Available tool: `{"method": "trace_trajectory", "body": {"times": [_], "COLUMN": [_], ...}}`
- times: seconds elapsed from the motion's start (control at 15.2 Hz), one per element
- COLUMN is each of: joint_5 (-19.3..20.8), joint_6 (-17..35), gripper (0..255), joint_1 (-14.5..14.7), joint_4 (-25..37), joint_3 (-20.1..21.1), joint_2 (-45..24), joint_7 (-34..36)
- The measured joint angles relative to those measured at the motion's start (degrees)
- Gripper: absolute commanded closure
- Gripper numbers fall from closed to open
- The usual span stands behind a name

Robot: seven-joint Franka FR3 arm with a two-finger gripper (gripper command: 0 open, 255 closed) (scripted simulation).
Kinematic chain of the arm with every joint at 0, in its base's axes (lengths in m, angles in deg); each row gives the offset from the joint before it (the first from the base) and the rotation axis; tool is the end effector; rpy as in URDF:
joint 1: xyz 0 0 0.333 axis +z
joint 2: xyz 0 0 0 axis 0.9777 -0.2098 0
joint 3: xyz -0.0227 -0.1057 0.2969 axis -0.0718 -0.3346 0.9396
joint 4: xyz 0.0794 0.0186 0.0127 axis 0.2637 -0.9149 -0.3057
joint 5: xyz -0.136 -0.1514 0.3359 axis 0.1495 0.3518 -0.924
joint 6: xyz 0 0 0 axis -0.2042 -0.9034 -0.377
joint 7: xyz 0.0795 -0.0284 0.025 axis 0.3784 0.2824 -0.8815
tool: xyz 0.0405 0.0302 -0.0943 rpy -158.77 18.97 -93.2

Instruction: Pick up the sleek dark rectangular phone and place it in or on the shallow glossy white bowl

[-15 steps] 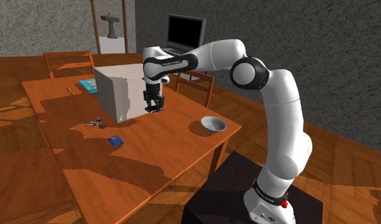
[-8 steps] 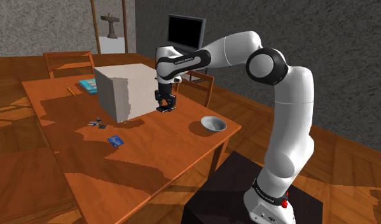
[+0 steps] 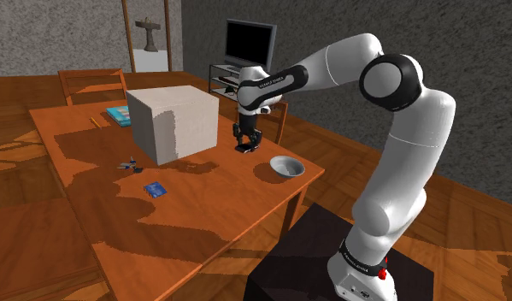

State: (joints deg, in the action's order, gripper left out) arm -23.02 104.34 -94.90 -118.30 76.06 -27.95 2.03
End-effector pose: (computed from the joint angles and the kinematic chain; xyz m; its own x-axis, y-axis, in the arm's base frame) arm 0.5752 -0.0495 0.3937 0.0936 -0.9952 0.0271 -0.9941 -0.0919 0.0581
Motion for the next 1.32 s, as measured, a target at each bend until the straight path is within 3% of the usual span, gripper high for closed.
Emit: {"method": "trace_trajectory", "body": {"times": [0.92,1.32], "joint_5": [-1.7,-1.2], "joint_6": [3.9,8.3], "gripper": [255,255], "joint_1": [-8.7,-9.6], "joint_4": [-20.2,-23.9], "joint_3": [-8.7,-9.9], "joint_2": [17.3,16.7], "joint_7": [-18.1,-19.8]}}
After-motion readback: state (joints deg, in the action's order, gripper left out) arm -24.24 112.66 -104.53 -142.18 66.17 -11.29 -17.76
